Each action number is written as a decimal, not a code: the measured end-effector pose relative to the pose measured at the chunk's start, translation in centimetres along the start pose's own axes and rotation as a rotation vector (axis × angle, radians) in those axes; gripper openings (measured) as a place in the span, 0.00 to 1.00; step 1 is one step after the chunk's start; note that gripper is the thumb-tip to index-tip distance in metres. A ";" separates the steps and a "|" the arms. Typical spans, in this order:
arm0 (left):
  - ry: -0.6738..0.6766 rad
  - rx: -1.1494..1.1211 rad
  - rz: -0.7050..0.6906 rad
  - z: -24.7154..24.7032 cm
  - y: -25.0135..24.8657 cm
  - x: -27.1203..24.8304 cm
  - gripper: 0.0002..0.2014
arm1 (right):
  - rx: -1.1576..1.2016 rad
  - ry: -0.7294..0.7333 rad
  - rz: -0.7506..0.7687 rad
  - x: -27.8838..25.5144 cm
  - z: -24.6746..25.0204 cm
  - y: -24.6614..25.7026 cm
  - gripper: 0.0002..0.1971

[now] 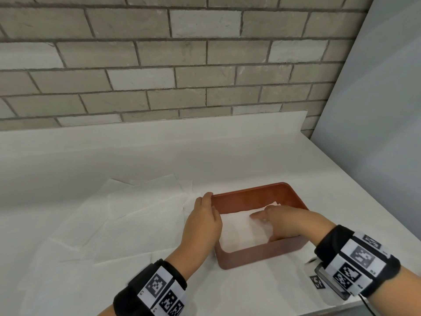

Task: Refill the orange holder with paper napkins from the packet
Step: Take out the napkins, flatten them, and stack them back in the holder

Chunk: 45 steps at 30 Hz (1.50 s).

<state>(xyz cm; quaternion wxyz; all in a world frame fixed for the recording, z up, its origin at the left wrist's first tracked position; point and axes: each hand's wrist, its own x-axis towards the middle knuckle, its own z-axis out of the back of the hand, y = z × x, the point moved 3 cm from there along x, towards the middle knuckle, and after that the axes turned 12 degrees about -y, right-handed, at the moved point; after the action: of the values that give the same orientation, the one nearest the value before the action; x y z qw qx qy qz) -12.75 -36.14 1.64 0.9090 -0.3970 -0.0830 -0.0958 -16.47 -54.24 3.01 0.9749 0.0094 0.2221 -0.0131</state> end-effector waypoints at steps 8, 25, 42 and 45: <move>0.004 -0.004 -0.008 0.0 0.0 0.0 0.21 | -0.082 -0.081 -0.049 0.5 0.5 -0.2 0.42; 0.049 -0.004 -0.005 0.1 -0.2 0.4 0.21 | -0.031 -0.103 0.206 2.2 -0.7 3.6 0.38; -0.134 -0.043 0.023 9.1 6.6 1.9 0.09 | 0.367 -0.656 0.107 -1.9 3.9 3.9 0.08; -0.202 0.030 0.032 13.8 10.1 2.9 0.05 | 0.494 -0.744 0.152 -2.6 5.0 7.5 0.04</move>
<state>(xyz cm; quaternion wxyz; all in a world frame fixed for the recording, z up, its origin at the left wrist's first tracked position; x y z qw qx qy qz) -8.60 -19.57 4.43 0.9034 -0.3922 -0.1691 -0.0394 -16.40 -46.84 8.76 0.9551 0.2528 -0.1545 0.0033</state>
